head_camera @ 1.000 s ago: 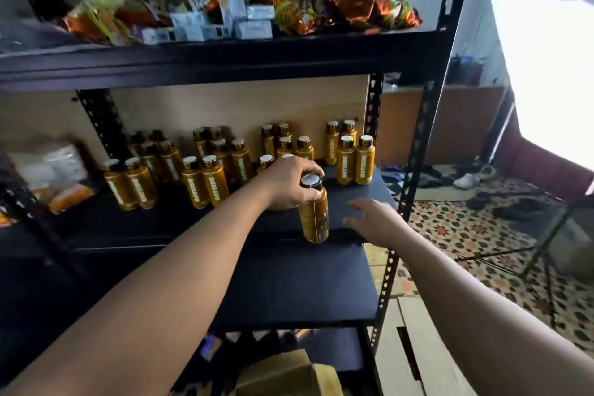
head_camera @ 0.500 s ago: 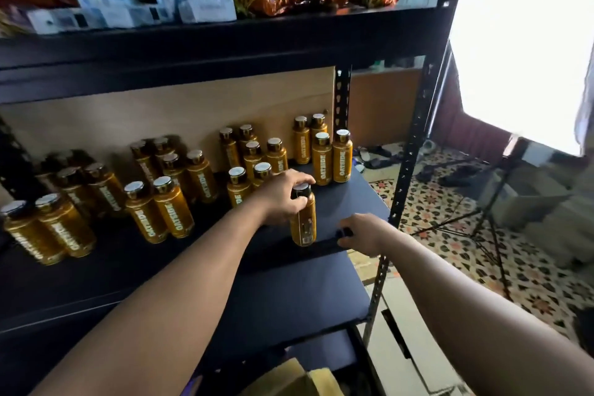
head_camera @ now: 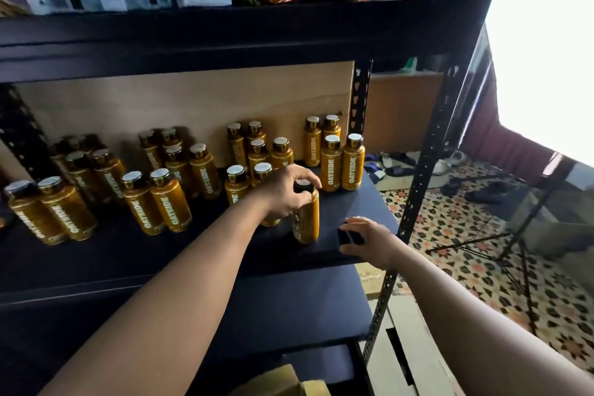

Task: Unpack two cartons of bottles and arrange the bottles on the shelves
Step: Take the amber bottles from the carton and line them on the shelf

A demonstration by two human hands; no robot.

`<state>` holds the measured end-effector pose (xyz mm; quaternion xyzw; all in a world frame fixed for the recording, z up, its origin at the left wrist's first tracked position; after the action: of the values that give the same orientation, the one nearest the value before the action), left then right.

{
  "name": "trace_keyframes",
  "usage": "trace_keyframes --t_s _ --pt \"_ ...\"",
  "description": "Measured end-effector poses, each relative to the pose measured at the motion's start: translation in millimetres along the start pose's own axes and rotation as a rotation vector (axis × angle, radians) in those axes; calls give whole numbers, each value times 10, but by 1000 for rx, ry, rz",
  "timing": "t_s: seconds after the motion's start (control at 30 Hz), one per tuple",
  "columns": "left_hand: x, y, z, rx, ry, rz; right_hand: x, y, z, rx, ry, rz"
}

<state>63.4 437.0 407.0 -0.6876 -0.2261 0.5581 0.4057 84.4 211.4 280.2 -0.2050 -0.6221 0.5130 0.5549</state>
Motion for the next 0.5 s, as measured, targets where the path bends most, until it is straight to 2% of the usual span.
trace_keyframes --t_s 0.23,0.37,0.5 --pt "40 35 -65 -102 -53 -21 -117 55 -42 -36 -60 -100" --pt "41 18 -68 -138 -111 -61 -121 87 -51 -80 -72 -52" --pt "7 32 -86 -169 -90 -86 -155 144 -84 -87 -83 -23"
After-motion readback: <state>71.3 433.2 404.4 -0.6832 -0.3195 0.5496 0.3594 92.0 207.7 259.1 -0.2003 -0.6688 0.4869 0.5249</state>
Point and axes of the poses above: each hand's wrist, its own z-axis away from the middle knuckle, its own y-axis out of the palm, x = y × z, the point moved 2 cm from there along -z, towards the middle knuckle, and after that the axes turned 3 degrees about x, right-handed, at the moved point
